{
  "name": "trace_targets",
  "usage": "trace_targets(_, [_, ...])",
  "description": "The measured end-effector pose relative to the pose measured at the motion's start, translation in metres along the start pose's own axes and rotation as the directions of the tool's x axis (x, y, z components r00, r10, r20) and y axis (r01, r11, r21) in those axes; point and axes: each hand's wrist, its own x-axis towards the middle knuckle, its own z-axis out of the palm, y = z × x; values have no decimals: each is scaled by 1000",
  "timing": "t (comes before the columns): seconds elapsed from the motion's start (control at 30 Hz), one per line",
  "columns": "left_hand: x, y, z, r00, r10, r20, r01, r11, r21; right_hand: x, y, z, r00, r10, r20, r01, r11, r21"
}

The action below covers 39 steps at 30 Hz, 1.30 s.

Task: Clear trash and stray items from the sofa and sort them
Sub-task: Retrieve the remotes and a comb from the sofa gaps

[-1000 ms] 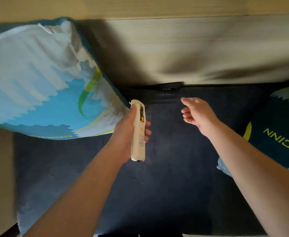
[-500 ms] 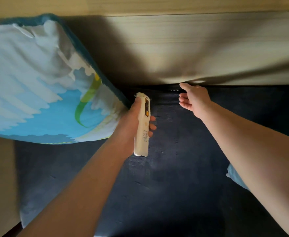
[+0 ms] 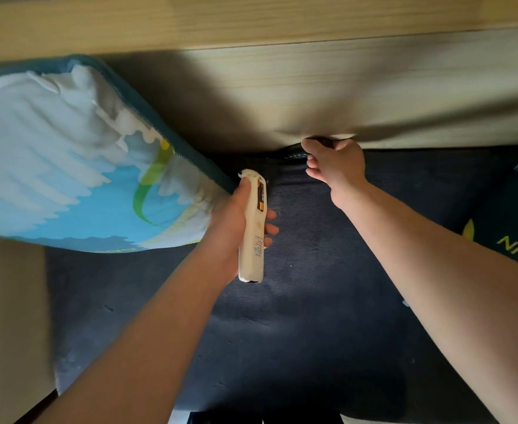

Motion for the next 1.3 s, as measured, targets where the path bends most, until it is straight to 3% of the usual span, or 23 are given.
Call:
trace_targets(0.3, [-37, 3, 1, 999, 38, 0, -38, 997, -65, -58, -20, 13, 974, -176, -144, 156, 978, -141])
trace_targets(0.43, [-51, -1, -3, 999, 44, 11, -43, 996, -79, -90, -38, -6, 957, -220, -191, 204, 974, -100])
trace_targets(0.53, [-60, -6, -1, 999, 40, 31, -36, 992, -121, -126, -41, -30, 954, -203, -222, 212, 977, 16])
trace_targets(0.63, [-65, -15, 3, 998, 31, 59, -21, 988, -155, -167, -22, -48, 978, -62, -198, 106, 970, 218])
trace_targets(0.77, [-81, -33, 7, 983, -30, 181, 64, 980, -187, -232, 11, -70, 981, 146, -124, -69, 873, 482])
trace_targets(0.9, [-101, -46, 12, 952, -49, 304, 125, 964, -235, -296, 37, -84, 985, 163, -48, -103, 795, 598])
trace_targets(1.13, [-132, -73, 32, 908, -37, 417, 114, 981, -160, -358, 61, -98, 980, 12, -196, 88, 865, 493])
trace_targets(1.3, [-152, -94, 55, 909, -73, 410, 136, 983, -126, -386, 86, -105, 966, -97, -240, 143, 972, 185])
